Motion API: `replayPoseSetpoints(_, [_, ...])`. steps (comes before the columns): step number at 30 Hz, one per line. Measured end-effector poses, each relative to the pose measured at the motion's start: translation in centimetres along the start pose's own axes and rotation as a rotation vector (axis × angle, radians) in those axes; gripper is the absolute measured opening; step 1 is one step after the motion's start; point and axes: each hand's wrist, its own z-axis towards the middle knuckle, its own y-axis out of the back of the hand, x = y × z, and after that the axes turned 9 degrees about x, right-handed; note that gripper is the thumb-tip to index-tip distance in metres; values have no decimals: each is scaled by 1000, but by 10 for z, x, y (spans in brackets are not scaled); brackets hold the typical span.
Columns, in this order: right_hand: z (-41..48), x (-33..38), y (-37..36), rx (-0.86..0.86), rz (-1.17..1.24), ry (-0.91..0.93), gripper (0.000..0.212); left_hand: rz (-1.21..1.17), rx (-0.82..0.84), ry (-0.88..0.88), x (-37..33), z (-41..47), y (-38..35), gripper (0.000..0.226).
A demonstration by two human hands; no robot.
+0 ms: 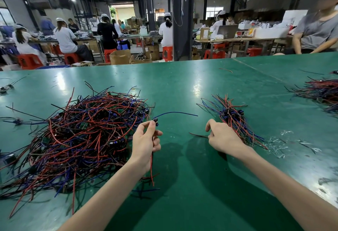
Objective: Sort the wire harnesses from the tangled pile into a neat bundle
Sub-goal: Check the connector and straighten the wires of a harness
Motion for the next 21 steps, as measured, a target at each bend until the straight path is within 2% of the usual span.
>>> replayPoseSetpoints(5, [0,7,-6,-1,45,20,20,9,8,13,0,-2,-2,14])
replayPoseSetpoints(13, [4,19,-17,-129,109,107,13,21,27,38,0,-5,-5,13])
replayPoseSetpoints(21, [3,23,-20,-187,105,178,11,21,30,54,2,-6,-8,12])
